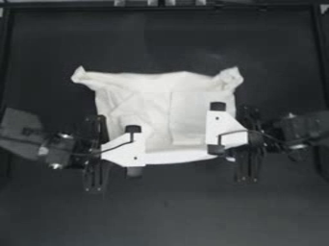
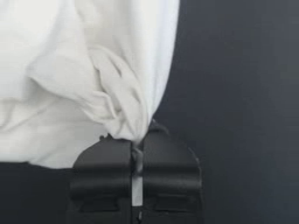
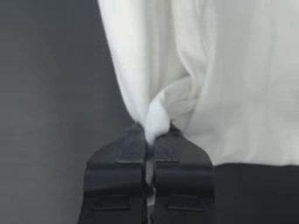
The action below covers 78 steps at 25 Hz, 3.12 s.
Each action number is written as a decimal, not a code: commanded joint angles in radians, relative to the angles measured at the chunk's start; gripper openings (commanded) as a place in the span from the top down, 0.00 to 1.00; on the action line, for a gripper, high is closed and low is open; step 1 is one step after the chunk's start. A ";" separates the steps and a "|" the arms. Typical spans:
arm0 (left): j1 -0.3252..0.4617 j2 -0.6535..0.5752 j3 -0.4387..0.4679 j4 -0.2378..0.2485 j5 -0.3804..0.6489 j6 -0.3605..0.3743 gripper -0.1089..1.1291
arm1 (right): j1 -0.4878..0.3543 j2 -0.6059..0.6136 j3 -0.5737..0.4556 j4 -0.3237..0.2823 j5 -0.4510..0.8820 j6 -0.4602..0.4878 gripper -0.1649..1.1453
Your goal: Fold shirt
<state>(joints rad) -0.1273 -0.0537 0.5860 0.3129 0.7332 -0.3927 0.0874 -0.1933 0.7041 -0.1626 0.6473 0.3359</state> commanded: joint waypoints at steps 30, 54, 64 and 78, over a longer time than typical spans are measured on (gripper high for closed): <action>-0.041 -0.196 0.038 0.302 0.052 -0.365 0.88 | 0.061 -0.137 0.005 -0.341 0.066 0.446 0.83; 0.321 -0.112 0.155 0.305 -0.209 -0.250 0.88 | -0.310 -0.051 0.086 -0.353 -0.120 0.422 0.83; 0.403 0.015 0.144 0.304 -0.291 -0.201 0.88 | -0.414 0.072 0.081 -0.356 -0.201 0.353 0.83; 0.403 -0.011 0.115 0.252 -0.304 -0.193 0.08 | -0.422 0.115 0.043 -0.301 -0.242 0.314 0.21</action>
<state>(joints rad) 0.2746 -0.0015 0.7148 0.5676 0.4403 -0.5875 -0.3313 -0.0522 0.7747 -0.4755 0.4080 0.6519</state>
